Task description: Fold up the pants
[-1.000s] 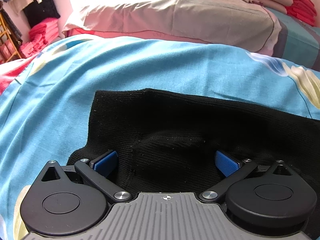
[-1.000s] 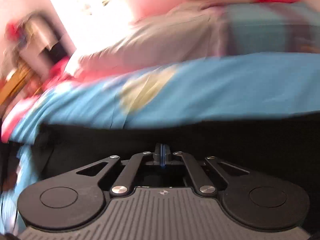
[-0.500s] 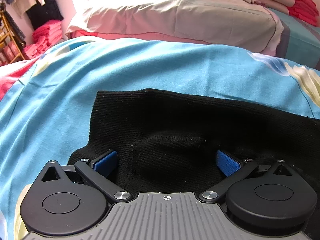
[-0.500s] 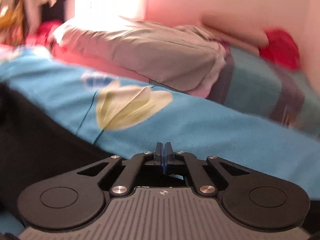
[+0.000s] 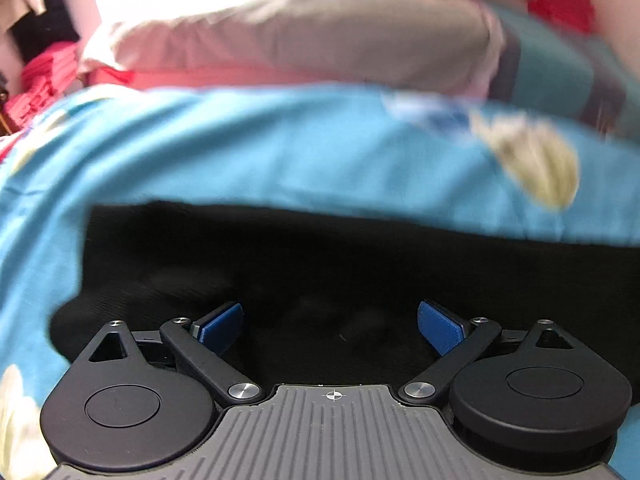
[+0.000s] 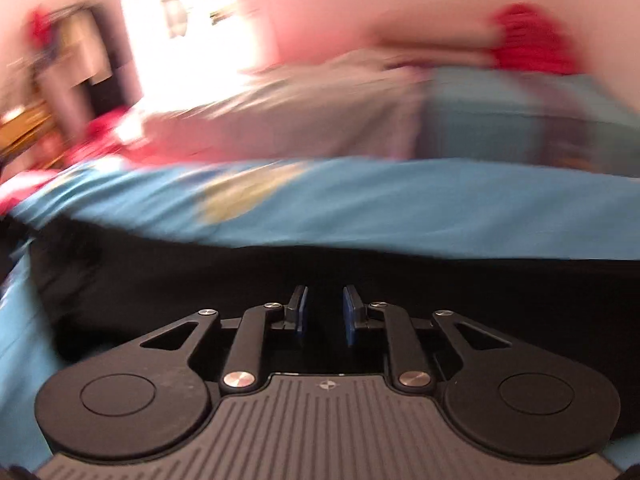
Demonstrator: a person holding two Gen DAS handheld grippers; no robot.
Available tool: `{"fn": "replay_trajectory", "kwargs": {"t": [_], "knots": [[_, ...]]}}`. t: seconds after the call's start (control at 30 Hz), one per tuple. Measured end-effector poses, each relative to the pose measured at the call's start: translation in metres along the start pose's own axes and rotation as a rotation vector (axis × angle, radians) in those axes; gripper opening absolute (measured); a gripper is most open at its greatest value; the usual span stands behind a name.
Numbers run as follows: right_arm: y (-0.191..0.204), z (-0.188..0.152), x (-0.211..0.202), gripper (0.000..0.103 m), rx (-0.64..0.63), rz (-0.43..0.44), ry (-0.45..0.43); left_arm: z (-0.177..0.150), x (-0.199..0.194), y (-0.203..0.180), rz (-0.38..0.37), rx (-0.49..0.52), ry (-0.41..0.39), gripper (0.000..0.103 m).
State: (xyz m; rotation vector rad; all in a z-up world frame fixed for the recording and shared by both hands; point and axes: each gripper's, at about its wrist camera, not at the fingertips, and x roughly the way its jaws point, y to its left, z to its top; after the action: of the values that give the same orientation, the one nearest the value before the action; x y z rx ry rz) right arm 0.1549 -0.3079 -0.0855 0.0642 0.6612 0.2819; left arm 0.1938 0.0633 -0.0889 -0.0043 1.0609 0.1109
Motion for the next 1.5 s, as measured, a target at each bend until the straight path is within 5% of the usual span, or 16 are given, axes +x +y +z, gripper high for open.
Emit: {"fn": "replay_trajectory", "kwargs": {"t": [0.1,0.43,0.5,0.57,0.8,0.87,0.93,1.0,1.07,1.23,1.33,1.37,1.4,1.43,1.47,1.5], "knots": [[-0.043,0.002,-0.015,0.037,0.038,-0.264,-0.024,-0.002,0.003,0.004,-0.001,-0.030,-0.021,0.103],[-0.158,-0.003,-0.066,0.056,0.354,-0.524,-0.087,-0.002,0.004,0.000,0.013,-0.027,-0.030,0.103],[-0.172,-0.006,-0.052,0.046,0.372,-0.523,-0.037,-0.003,0.004,0.001,0.012,-0.027,-0.036,0.103],[-0.170,-0.008,-0.045,0.009,0.352,-0.531,-0.051,-0.003,0.003,0.001,0.013,-0.028,-0.036,0.103],[-0.165,0.016,-0.074,0.009,0.295,-0.468,-0.218,-0.007,-0.003,0.000,0.039,-0.034,-0.050,0.103],[-0.178,0.014,-0.054,0.013,0.302,-0.470,-0.171,-0.008,-0.001,0.003,0.030,-0.064,-0.053,0.103],[-0.196,0.006,-0.024,0.016,0.335,-0.508,-0.004,-0.008,-0.001,0.002,0.037,-0.071,-0.057,0.103],[-0.190,0.006,-0.042,0.048,0.352,-0.494,-0.086,-0.008,-0.002,0.001,0.043,-0.059,-0.054,0.103],[-0.181,0.006,-0.059,0.067,0.377,-0.527,-0.121,-0.007,-0.001,0.003,0.035,-0.056,-0.051,0.103],[-0.135,0.003,-0.069,0.067,0.310,-0.448,-0.151,-0.005,0.000,-0.001,0.053,-0.061,-0.045,0.103],[-0.111,0.001,-0.055,0.071,0.242,-0.234,-0.136,-0.004,0.000,-0.003,0.062,-0.063,-0.039,0.103],[-0.113,0.000,-0.045,0.065,0.249,-0.155,-0.089,-0.004,0.000,-0.002,0.061,-0.062,-0.039,0.103],[-0.118,-0.001,-0.035,0.046,0.267,-0.126,-0.040,-0.005,0.000,-0.002,0.060,-0.060,-0.039,0.103],[-0.127,-0.001,-0.028,0.032,0.290,-0.168,-0.021,-0.005,0.000,-0.002,0.059,-0.058,-0.039,0.103],[-0.137,-0.001,-0.026,0.002,0.335,-0.251,-0.021,-0.005,0.000,-0.002,0.058,-0.058,-0.038,0.103],[-0.144,0.000,-0.030,0.006,0.389,-0.331,-0.035,-0.005,0.000,-0.002,0.059,-0.058,-0.038,0.103]]}}
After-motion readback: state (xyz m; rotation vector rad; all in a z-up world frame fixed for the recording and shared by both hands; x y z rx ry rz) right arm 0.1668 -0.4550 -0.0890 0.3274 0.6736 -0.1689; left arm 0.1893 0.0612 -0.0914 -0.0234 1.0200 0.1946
